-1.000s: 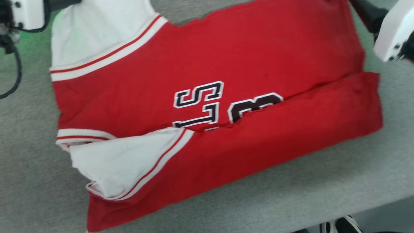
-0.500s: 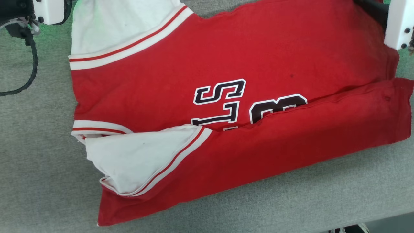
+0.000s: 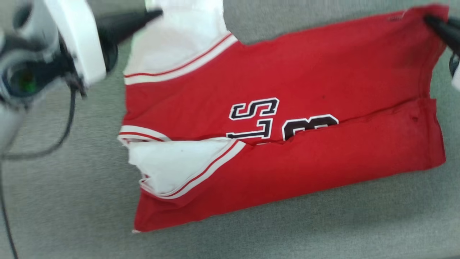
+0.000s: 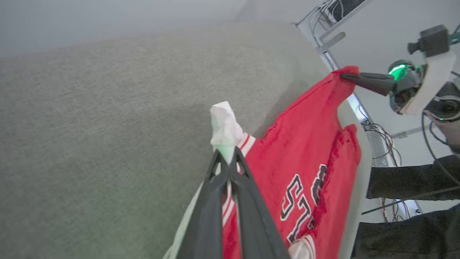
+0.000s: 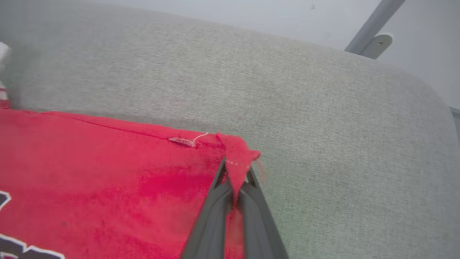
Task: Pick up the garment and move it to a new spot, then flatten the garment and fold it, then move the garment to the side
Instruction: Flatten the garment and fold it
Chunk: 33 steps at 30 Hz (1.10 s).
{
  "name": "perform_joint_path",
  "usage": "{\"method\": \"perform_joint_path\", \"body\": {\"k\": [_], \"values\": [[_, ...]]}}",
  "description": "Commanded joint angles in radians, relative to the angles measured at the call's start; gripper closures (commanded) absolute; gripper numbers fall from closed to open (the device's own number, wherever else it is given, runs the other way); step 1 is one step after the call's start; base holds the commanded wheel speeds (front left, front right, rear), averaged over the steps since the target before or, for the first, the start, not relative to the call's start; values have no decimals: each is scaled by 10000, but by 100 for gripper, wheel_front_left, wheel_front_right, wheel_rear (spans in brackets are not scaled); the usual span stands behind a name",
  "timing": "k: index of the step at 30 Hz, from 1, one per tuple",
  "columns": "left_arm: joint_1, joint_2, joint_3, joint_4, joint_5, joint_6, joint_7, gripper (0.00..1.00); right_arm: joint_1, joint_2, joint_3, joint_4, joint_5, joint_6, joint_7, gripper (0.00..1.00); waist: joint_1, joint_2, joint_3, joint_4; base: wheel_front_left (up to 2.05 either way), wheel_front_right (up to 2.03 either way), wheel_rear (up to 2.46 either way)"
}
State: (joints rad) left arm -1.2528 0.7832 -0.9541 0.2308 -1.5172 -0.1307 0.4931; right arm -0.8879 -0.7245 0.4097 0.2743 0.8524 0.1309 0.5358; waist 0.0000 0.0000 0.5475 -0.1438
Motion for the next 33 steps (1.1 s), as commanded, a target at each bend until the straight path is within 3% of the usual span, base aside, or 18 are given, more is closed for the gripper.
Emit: {"method": "perform_joint_path", "body": {"k": [1, 10, 19, 25, 33], "values": [[543, 305, 29, -513, -78, 15, -402, 100, 463, -153, -98, -292, 105, -4, -93, 100, 0, 0, -530, 342, 0, 0, 0], [3658, 1609, -259, -3204, 52, 15, -3207, 100, 3319, -952, -1214, -1587, 172, -4, -161, 100, 0, 0, -1435, 911, 0, 0, 0], [6466, 2415, -723, -4502, 513, 14, -6174, 100, 6336, -545, -3141, -2803, -138, -4, -250, 100, 0, 0, -1504, 1113, 0, 0, 0], [7305, 1990, -1089, -4250, 655, 14, -6987, 100, 7486, 66, -3927, -3167, -610, -4, -68, 100, 0, 0, -1315, 1107, 0, 0, 0], [7196, 1155, -1534, -2799, 700, 14, -6837, 100, 7086, 755, -3872, -2472, -1081, -4, -336, 100, 0, 0, -1197, 1039, 0, 0, 0]]}}
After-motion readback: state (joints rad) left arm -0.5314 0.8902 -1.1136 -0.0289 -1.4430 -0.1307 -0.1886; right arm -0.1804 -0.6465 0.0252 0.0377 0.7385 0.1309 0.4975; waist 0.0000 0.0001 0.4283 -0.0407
